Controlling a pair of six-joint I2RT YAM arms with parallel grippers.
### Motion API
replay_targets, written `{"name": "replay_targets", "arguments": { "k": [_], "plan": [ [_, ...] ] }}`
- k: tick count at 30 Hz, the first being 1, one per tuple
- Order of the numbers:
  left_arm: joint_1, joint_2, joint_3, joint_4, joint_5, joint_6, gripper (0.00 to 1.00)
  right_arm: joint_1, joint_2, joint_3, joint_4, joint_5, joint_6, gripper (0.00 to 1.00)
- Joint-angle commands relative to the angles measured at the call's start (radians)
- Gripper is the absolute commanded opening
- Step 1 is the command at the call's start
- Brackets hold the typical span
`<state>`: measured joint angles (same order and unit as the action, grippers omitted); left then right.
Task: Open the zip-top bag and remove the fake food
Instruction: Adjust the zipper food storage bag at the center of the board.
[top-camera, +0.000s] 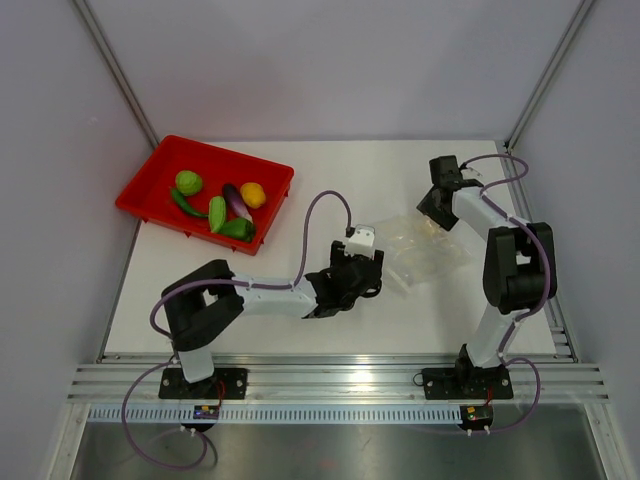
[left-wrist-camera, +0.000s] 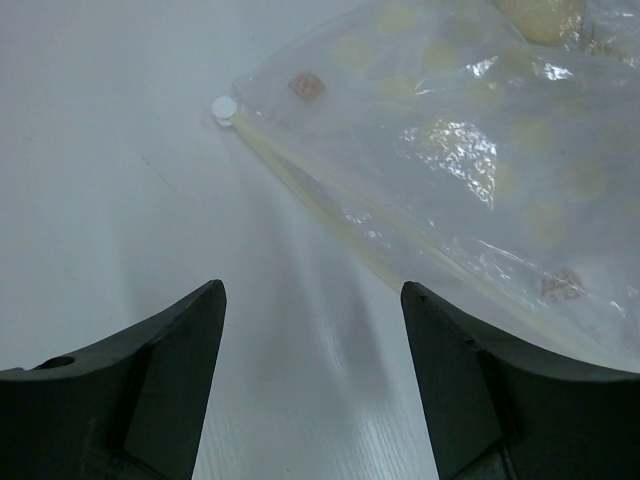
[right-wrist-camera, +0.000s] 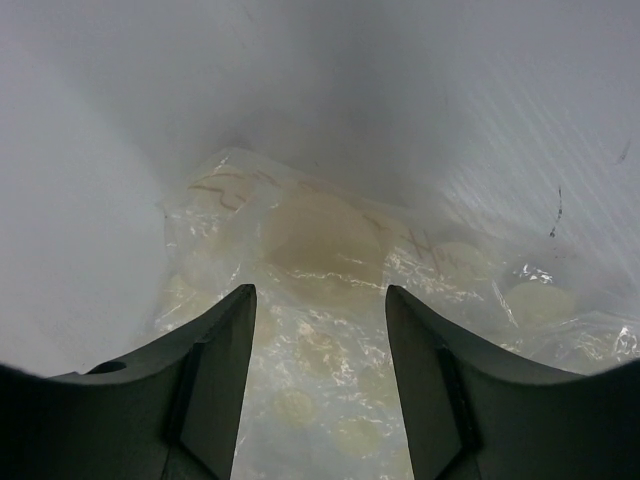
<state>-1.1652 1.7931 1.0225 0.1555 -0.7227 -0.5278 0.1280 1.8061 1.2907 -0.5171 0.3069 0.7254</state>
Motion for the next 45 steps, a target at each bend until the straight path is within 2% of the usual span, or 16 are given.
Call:
{"name": "replay_targets", "arguments": {
  "k": [1, 4, 7, 8, 10, 12, 14, 15, 17, 25, 30, 40, 45],
  "plan": [
    [0.027, 0.014, -0.001, 0.042, 0.072, -0.061, 0.73, -0.004, 0.03, 0.056, -0.006, 0.057, -0.009, 0.62],
    [0.029, 0.037, 0.014, 0.032, 0.097, -0.072, 0.73, -0.007, 0.064, 0.058, 0.002, 0.066, -0.004, 0.61],
    [0.029, 0.06, 0.028, 0.029, 0.114, -0.077, 0.73, -0.007, 0.079, 0.062, 0.003, 0.064, -0.003, 0.53],
    [0.029, 0.063, 0.031, 0.027, 0.115, -0.077, 0.73, -0.007, 0.081, 0.064, 0.002, 0.066, -0.001, 0.45],
    [0.029, 0.063, 0.03, 0.029, 0.112, -0.075, 0.73, -0.005, 0.078, 0.061, -0.001, 0.066, 0.005, 0.38],
    [0.03, 0.055, 0.024, 0.033, 0.111, -0.075, 0.73, -0.007, 0.067, 0.052, 0.011, 0.067, 0.006, 0.23],
    [0.03, 0.051, 0.022, 0.035, 0.111, -0.072, 0.73, -0.005, 0.045, 0.033, 0.023, 0.064, 0.009, 0.15],
    [0.03, 0.051, 0.021, 0.036, 0.115, -0.072, 0.73, -0.005, 0.044, 0.03, 0.029, 0.06, 0.009, 0.06],
    [0.03, 0.057, 0.021, 0.042, 0.123, -0.072, 0.73, -0.007, 0.033, 0.027, 0.032, 0.043, 0.009, 0.0],
    [0.065, 0.046, -0.042, 0.147, 0.14, -0.072, 0.72, -0.004, -0.059, -0.027, 0.065, 0.044, 0.006, 0.0],
    [0.082, 0.017, -0.052, 0.139, 0.134, -0.07, 0.72, 0.004, -0.135, -0.062, 0.088, 0.057, -0.004, 0.0],
    [0.101, 0.011, -0.062, 0.125, 0.123, -0.101, 0.71, 0.1, -0.232, -0.059, 0.055, 0.251, -0.035, 0.0],
    [0.116, 0.022, -0.058, 0.115, 0.143, -0.11, 0.71, 0.11, -0.243, -0.062, 0.052, 0.268, -0.034, 0.0]
  ]
}}
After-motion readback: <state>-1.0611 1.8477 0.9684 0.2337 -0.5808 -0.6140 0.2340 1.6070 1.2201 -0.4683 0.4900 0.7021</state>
